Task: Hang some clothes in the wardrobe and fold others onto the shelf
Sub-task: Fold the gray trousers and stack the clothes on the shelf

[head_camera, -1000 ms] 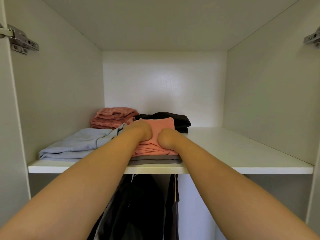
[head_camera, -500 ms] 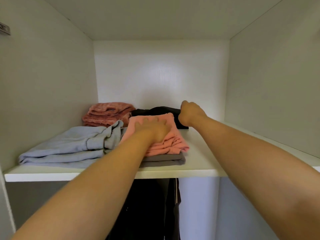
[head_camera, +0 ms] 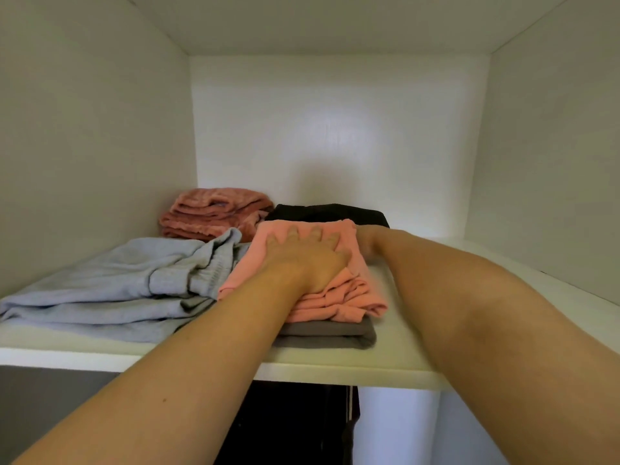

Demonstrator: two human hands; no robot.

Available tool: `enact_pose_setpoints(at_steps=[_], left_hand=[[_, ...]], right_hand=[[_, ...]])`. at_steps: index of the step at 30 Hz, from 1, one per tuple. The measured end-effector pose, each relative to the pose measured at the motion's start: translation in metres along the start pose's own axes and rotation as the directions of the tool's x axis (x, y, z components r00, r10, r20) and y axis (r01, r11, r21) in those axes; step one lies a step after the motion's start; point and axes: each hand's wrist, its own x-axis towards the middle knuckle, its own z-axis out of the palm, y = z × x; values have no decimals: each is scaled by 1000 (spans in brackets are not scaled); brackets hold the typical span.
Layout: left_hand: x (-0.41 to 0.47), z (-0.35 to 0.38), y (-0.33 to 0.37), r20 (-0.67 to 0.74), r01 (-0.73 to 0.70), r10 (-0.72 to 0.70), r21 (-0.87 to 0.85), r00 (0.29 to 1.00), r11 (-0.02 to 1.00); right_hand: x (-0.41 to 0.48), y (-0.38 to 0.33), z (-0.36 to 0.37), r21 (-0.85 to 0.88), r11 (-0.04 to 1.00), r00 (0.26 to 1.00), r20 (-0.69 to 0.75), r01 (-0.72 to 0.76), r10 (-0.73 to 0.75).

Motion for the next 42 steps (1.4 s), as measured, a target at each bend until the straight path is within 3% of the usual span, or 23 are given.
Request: enact_pose_setpoints(at_steps=[5,13,20,31,36,42], left_hand=[[-4,-4,5,26,21,-22,25,999,999],[-5,-5,15,32,25,-26,27,999,999],[-2,-2,38,32,17,-17,-1,999,1000],[-1,0,68,45,25,-25,-19,999,1000],[1,0,77,52,22,-20,-29,998,999],[11,3,105,65,2,0,-40,998,999]], right_hand=[[5,28,-2,-177,959,976,-43,-219,215],[-3,69,-9,-165,936,947,-144,-310,288],[-9,77,-8,-326,885,943,-130,-332,305],[-16,82,-8,-216,897,923,-100,-385,372],[-27,84,-13,-68,928,930,-50,-366,364],[-65,87,-36,163,939,926,-185,-303,330]])
